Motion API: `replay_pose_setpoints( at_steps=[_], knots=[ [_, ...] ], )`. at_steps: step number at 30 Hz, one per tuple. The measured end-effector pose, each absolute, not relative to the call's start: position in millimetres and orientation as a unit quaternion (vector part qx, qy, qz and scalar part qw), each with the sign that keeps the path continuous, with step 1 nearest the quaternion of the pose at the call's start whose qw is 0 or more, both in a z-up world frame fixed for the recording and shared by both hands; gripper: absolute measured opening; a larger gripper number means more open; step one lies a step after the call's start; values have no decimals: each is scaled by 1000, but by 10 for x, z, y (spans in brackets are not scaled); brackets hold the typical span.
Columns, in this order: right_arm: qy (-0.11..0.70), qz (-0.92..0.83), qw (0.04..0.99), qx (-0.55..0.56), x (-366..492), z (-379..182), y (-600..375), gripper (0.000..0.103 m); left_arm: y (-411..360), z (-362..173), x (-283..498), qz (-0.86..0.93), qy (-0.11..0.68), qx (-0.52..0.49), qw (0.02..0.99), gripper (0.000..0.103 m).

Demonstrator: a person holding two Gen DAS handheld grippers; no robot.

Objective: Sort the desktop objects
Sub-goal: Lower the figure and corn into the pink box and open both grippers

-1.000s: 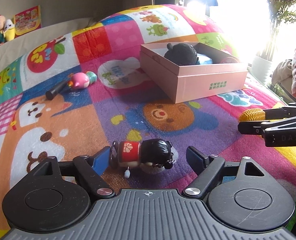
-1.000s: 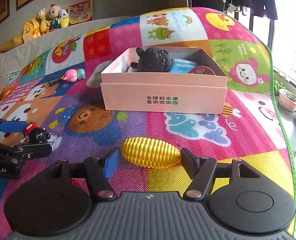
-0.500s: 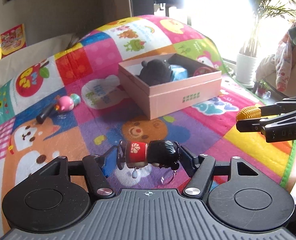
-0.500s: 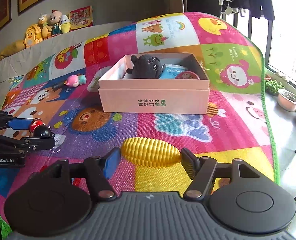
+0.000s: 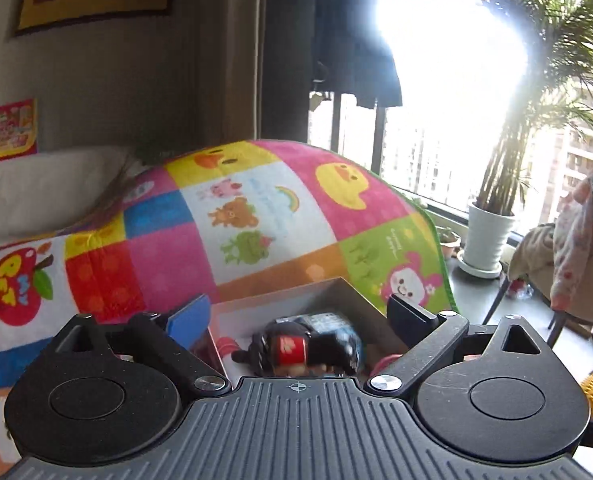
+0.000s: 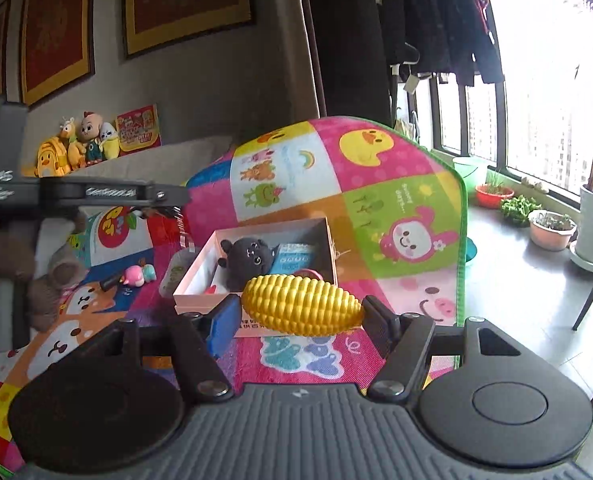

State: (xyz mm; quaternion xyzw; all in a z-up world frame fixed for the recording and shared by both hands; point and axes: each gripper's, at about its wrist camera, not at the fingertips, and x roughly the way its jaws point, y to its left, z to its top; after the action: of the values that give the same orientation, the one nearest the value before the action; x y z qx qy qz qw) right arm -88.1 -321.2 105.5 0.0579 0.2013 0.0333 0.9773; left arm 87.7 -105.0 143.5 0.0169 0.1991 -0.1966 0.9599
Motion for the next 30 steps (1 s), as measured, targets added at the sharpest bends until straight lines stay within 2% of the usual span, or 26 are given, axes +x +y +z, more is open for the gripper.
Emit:
replay_pose_setpoints(
  at_steps=[5, 10, 15, 20, 26, 27, 29, 30],
  knots=[
    [199, 30, 979, 39, -949, 1074, -3253, 66, -818, 1181, 811, -187, 240, -3, 953, 98],
    [218, 35, 975, 35, -820, 1086, -3227, 66, -559, 915, 510, -169, 270, 42, 947, 100],
    [206, 88, 974, 27, -565, 1396, -3069, 66, -369, 740, 193, -159, 273, 73, 946, 102],
    [248, 107, 962, 40, 137, 1585, -2914, 66, -155, 604, 0, -155, 279, 44, 947, 103],
    [335, 124, 933, 46, 949, 1348, -2552, 66, 122, 486, 35, -123, 298, 19, 946, 103],
    [342, 124, 931, 41, 1047, 1287, -2487, 67, 170, 473, 44, -114, 300, 16, 947, 103],
    [364, 119, 923, 45, 1215, 1177, -2406, 79, 282, 447, 38, -101, 301, 10, 948, 103],
    [374, 117, 919, 54, 1273, 1131, -2389, 80, 333, 435, 32, -95, 301, 7, 949, 103]
  ],
)
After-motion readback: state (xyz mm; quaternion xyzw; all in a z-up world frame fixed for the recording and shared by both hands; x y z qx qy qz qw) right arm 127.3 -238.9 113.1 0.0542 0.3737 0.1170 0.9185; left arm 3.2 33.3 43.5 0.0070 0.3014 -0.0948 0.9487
